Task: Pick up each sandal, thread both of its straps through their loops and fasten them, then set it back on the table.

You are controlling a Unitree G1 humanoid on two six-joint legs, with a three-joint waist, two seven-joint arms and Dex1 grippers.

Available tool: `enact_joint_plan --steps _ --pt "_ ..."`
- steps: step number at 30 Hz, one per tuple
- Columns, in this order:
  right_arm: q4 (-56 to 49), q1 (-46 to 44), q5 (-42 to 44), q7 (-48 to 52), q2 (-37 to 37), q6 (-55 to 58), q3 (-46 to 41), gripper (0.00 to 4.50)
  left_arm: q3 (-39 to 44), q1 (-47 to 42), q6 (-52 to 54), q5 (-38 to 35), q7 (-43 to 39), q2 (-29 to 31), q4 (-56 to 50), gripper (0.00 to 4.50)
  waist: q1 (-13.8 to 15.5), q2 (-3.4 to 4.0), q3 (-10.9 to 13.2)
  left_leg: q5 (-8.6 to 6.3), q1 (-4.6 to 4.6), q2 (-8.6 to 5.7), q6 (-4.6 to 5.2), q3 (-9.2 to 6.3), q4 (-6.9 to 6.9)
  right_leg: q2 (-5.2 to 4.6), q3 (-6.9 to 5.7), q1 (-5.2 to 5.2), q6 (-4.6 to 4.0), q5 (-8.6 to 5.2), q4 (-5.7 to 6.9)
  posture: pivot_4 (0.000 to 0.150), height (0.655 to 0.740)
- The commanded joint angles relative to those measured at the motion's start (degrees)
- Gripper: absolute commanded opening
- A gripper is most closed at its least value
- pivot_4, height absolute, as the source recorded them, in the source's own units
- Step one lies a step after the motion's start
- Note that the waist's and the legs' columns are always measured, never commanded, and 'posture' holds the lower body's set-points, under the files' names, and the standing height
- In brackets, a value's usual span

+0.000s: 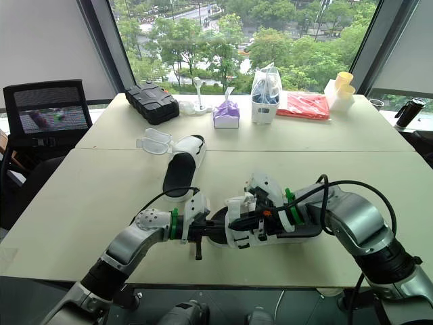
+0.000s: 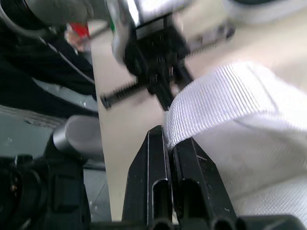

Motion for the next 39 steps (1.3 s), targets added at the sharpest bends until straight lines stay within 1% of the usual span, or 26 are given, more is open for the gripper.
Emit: enact_joint_plan --steps 1,11,14,19,24,28,32,35,39 --pt "-2.0 0.6 -1.5 0.4 -1.1 -2.6 0.7 0.06 -0.6 0.5 0.6 1.4 0.4 0.5 2.6 0.0 0.0 0.0 0.0 0.0 0.0 0.0 0.0 0.0 0.0 0.0 0.0 0.0 0.0 0.0 0.01 0.15 0.74" --pt "-1.7 1.7 -4.1 0.6 -1.8 -6.3 1.8 0.06 -0.6 0.7 0.3 1.6 0.6 0.0 3.2 0.0 0.0 0.0 0.0 0.0 0.01 0.0 0.0 0.0 0.02 0.0 0.0 0.02 0.0 0.0 0.0 0.15 0.74" --pt "-1.9 1.5 -3.7 1.0 -2.3 -5.9 1.5 0.91 -0.6 0.7 0.2 1.6 0.7 -0.1 3.2 0.0 0.0 0.0 0.0 0.0 0.01 0.0 0.0 0.0 0.03 0.0 0.0 0.03 0.0 0.0 0.0 0.15 0.74" --pt "-2.7 0.7 -1.3 2.2 -4.5 -3.2 -1.6 3.23 -0.6 0.8 0.1 1.6 0.8 -0.1 3.2 0.0 0.0 0.0 0.0 0.0 0.01 0.0 0.0 -0.01 0.04 0.0 0.0 0.04 0.0 0.0 0.0 0.15 0.74" --pt "-4.8 1.6 3.6 2.9 -8.8 0.2 -8.6 3.23 -0.6 0.8 0.1 1.5 0.6 0.0 3.4 0.0 0.0 0.0 0.0 0.0 0.0 0.0 0.0 0.0 0.06 -0.02 0.0 0.06 0.0 0.0 -0.02 0.15 0.74" --pt "-7.9 6.1 7.6 2.8 -11.5 2.7 -14.4 3.23 -0.6 0.6 -0.2 1.6 0.3 -0.1 3.8 0.0 0.2 0.0 0.0 -0.01 -0.01 0.01 0.0 -0.01 -0.01 -0.02 -0.01 0.05 0.0 -0.01 -0.06 0.15 0.74" --pt "-11.2 12.5 11.2 0.5 -11.9 5.6 -19.2 3.23 -0.5 0.3 -0.4 1.6 -0.2 0.0 4.3 0.0 0.1 0.0 0.0 0.0 -0.06 0.0 0.0 0.0 -0.02 -0.05 0.0 0.12 0.01 -0.01 -0.1 0.15 0.74" --pt "-13.0 16.8 11.9 -0.9 -11.8 5.5 -20.8 3.23 -0.6 0.0 -0.6 1.6 -0.6 0.1 4.6 0.0 0.1 -0.01 0.0 -0.01 -0.05 0.01 0.0 0.02 0.0 -0.06 0.0 0.25 0.0 -0.01 -0.09 0.15 0.74" --pt "-14.0 20.1 11.5 -3.5 -10.5 4.3 -20.2 3.23 -0.7 -0.2 -0.6 1.6 -1.1 0.3 4.8 0.0 0.0 -0.01 0.0 -0.01 -0.03 0.02 0.0 0.02 -0.01 -0.09 0.0 0.3 -0.01 -0.02 -0.1 0.15 0.74"
